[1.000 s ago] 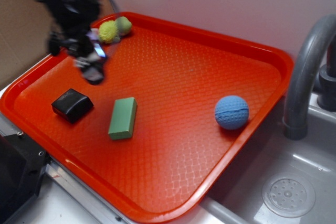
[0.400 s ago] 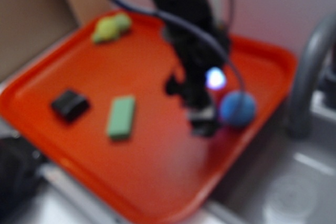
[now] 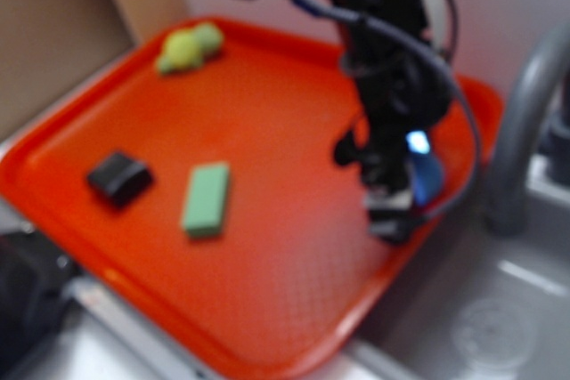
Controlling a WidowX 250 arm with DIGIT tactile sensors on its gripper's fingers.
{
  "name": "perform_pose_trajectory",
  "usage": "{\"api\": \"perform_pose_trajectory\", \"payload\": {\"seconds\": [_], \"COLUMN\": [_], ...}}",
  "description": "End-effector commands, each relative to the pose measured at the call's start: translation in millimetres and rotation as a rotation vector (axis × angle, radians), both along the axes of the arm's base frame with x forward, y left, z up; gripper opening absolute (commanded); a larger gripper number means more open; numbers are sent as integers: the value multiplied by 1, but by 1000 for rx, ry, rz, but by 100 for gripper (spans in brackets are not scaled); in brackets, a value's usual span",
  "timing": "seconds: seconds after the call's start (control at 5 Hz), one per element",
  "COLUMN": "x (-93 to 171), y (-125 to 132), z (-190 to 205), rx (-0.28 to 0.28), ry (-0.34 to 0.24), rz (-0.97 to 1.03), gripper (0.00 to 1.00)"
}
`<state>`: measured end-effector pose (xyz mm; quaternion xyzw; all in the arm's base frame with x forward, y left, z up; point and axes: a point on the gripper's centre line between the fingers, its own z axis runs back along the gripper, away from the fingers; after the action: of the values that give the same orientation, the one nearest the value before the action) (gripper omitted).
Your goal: Grab the blue ball.
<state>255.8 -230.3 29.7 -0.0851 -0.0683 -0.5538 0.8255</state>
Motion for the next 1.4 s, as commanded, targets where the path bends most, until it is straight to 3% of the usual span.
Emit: {"api": "perform_pose_trajectory", "payload": {"seconds": [0.0, 0.4, 0.6, 1.0, 1.2], "x": [-56, -86, -96, -80, -75], "y": [13, 77, 114, 182, 194], "z": [37, 92, 118, 138, 144], "rx": [-17, -63, 25, 190, 159], "ry": [-70, -121, -38, -30, -20], "rz": [50, 288, 532, 1006, 1026], "gripper": [0, 0, 0, 0, 0]}}
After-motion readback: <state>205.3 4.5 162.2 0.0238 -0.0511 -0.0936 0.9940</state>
